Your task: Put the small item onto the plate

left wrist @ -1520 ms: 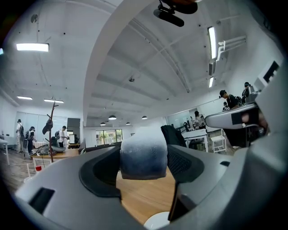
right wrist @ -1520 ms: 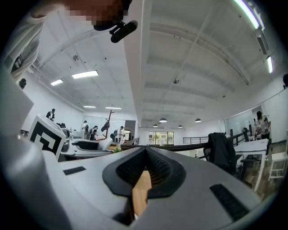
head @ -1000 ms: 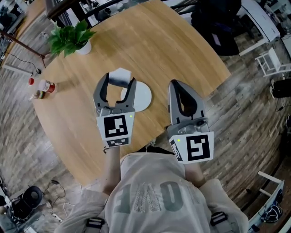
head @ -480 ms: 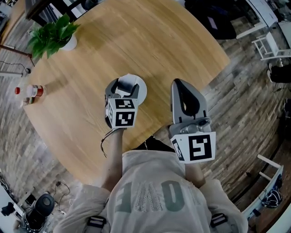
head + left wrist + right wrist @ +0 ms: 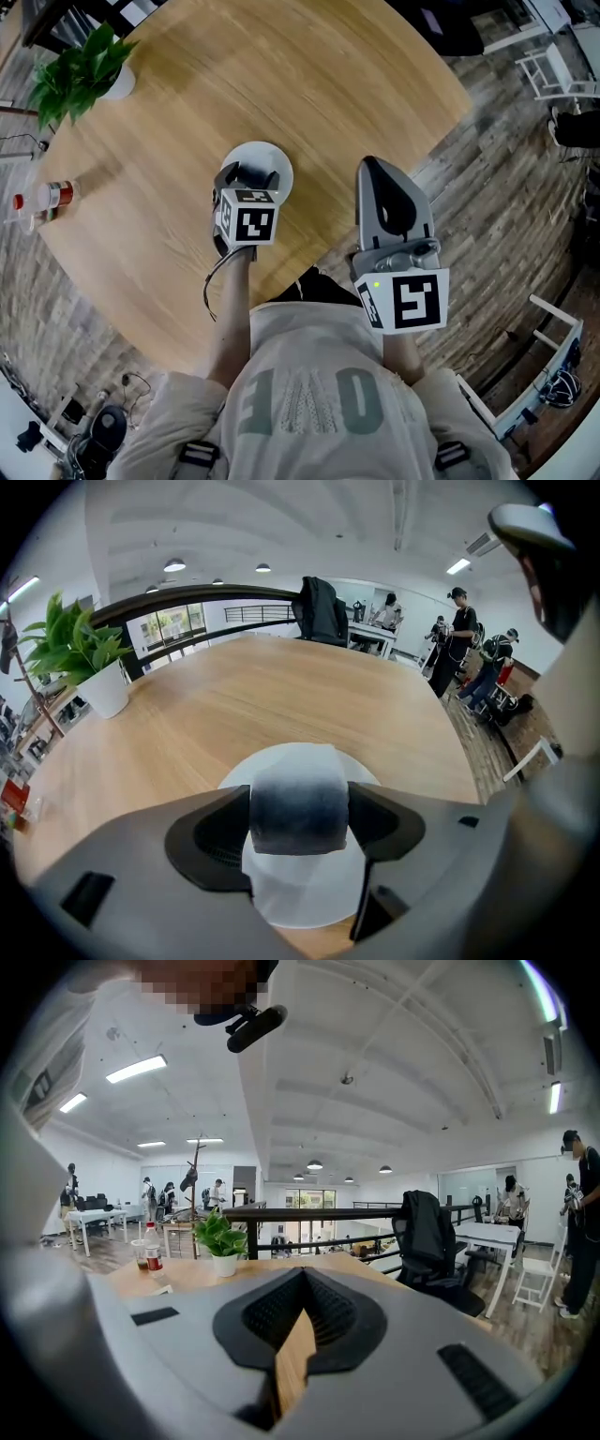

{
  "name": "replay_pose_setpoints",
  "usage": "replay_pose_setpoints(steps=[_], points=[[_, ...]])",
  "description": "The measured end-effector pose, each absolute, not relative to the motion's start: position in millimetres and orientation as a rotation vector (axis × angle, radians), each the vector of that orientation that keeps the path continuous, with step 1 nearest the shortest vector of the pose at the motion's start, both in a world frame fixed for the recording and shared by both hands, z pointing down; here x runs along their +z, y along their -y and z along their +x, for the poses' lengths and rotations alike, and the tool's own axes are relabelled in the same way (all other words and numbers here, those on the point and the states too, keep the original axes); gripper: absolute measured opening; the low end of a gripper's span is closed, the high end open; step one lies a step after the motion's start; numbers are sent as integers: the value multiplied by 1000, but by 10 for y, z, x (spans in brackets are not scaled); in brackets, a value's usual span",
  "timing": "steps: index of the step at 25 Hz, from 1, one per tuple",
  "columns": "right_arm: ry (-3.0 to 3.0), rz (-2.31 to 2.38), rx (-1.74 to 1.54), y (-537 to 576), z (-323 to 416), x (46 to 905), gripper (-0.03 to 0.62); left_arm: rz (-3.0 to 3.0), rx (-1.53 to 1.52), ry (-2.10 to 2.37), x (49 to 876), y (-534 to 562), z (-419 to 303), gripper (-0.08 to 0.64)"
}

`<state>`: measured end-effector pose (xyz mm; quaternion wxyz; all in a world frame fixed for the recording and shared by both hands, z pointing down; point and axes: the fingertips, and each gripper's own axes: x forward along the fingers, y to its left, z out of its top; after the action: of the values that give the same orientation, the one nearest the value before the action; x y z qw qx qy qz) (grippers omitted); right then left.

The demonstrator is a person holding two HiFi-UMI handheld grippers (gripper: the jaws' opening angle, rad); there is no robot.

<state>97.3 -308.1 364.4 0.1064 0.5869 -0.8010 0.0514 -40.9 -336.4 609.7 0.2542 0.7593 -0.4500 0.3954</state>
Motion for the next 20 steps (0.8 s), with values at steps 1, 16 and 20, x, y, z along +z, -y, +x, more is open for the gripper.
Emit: replay_pose_setpoints(steps=[1,16,20], points=[[2354,1732,153,3080,984,3651,17,2064,1086,1216,6118,3365,-408,314],[2345,1740,169,2980,935,3709,17,2067,1225,1169,6232,3353,-380,314],[2344,1744,164,2941,930,3690,17,2073,1205,1173,6221,3351,-378,314]])
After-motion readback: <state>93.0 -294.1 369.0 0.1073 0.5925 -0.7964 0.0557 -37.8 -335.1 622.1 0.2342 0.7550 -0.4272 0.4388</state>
